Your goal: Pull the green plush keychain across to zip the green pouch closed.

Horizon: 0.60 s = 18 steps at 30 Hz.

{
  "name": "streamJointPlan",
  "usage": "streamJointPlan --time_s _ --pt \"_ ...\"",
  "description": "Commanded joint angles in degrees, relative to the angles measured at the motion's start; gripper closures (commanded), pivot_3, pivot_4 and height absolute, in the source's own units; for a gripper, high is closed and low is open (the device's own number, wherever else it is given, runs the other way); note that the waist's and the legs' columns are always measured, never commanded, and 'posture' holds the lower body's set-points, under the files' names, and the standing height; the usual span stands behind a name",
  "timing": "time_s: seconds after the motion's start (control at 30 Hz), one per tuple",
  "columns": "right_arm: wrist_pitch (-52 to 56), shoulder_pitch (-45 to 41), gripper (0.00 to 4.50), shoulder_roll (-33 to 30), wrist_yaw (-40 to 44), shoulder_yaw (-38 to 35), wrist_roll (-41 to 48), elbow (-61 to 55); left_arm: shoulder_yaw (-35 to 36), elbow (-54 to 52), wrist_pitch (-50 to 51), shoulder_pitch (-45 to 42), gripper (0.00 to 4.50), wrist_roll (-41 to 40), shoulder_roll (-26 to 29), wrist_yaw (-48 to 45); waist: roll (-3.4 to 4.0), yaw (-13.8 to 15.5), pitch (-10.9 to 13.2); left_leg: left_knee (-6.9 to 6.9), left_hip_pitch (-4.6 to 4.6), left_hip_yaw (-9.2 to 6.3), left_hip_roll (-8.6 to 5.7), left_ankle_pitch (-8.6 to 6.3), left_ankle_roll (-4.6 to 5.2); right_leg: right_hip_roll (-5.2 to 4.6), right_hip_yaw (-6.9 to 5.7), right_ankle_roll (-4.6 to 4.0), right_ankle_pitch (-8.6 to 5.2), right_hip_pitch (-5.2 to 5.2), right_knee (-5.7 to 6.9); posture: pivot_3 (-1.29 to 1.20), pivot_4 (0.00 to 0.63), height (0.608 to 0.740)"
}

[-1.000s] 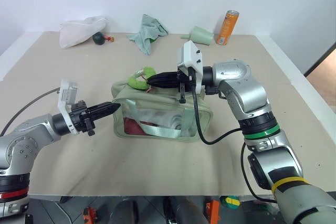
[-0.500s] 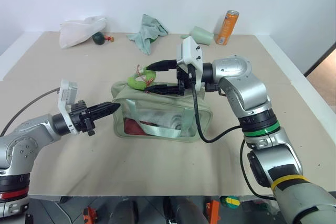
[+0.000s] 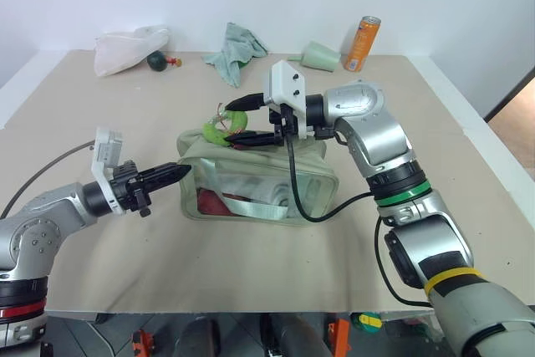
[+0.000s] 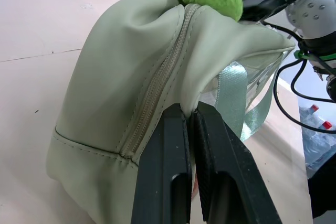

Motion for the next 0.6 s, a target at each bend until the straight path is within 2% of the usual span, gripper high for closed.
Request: streamJointPlan --time_s 0.03,0.6 --pt "-1.9 -2.5 1.7 0.3 1.7 0.1 -0.5 -0.1 1.2 -0.9 -0.5 0.8 4.5 -0.1 -0.2 0.3 0.0 0.0 0.0 0.0 0.0 0.0 0.0 0.0 0.0 0.0 0.0 0.0 0.0 0.0 0.0 0.0 0.15 0.74" --pt "-3.4 -2.0 1.7 2.1 2.6 0.8 -2.7 1.7 2.7 -1.7 -0.1 1.6 4.5 -0.5 -0.9 1.4 0.0 0.0 0.0 -0.02 0.01 0.0 0.04 0.0 0.0 0.02 -0.01 -0.02 -0.01 -0.01 0.0 0.0 0.15 0.74"
